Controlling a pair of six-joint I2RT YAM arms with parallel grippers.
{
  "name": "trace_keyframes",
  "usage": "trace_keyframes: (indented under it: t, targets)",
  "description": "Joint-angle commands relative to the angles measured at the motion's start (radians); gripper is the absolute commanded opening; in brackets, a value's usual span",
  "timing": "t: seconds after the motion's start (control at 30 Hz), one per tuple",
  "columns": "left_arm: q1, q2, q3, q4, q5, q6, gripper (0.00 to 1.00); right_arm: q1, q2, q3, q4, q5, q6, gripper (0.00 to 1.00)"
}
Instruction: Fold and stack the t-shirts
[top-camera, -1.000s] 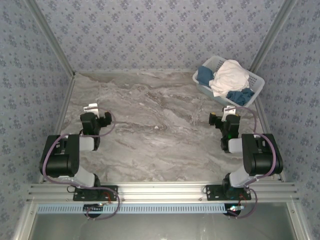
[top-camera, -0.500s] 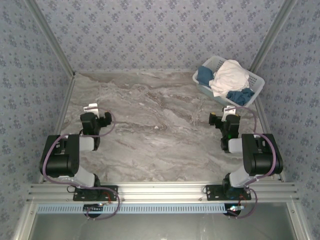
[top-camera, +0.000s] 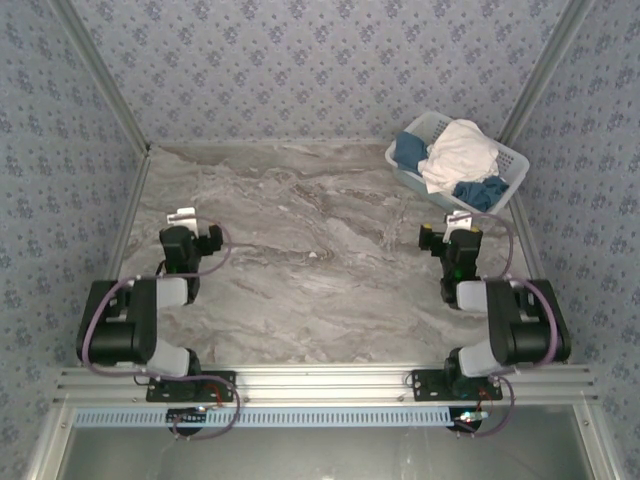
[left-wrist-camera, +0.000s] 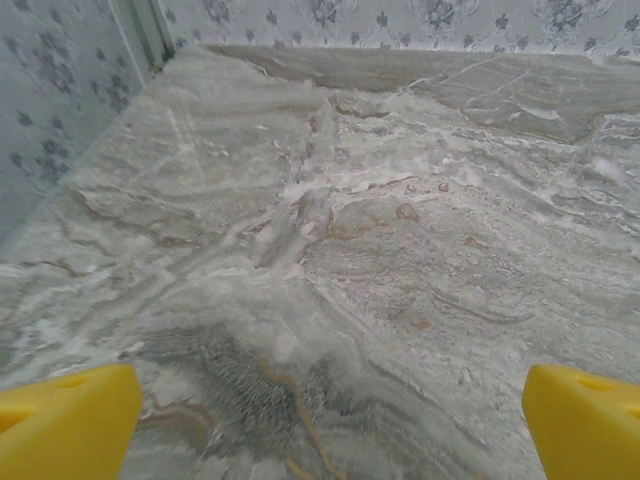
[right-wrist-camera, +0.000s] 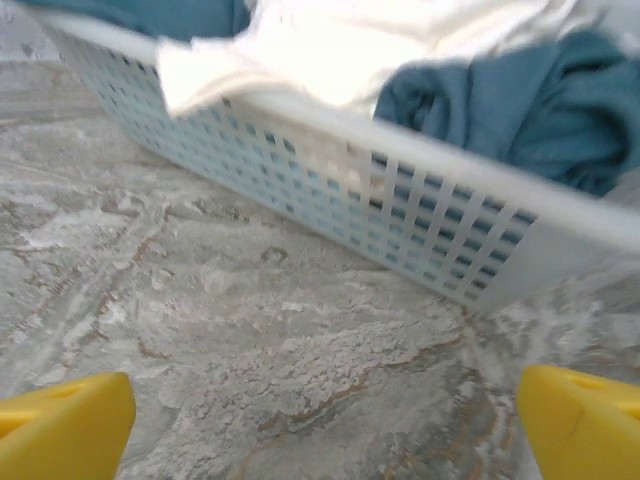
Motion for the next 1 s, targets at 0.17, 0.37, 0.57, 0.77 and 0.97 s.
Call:
trace_keyframes:
  t: [0.17,0.37,0.57,0.77,0.97]
  targets:
    - [-0.059,-0.340,0.414,-0.865,-0.395,-0.432,0.98,-0.035,-0.293,0.569,-1.022,0.082,0.569,1.00]
    - [0.083,-0.083,0.740,-1.165,-0.031,-0.758,0.97,-0.172,0.038,0.978,-1.239,-0.048,0.610,0.89]
    - [-0.043,0.073,0.926,-1.066,0.308,-0.677,0.89,-0.276,0.409,1.374,-1.455,-0.248,0.553,0.75]
    - [-0.204,0.116,1.024,-1.116,0.387,-0.613,0.89,-0.309,0.649,1.558,-1.470,-0.356,0.557,0.71]
    - [-0.284,0.095,0.996,-1.147,0.383,-0.622,0.84,-0.311,0.795,1.646,-1.433,-0.399,0.623,0.63]
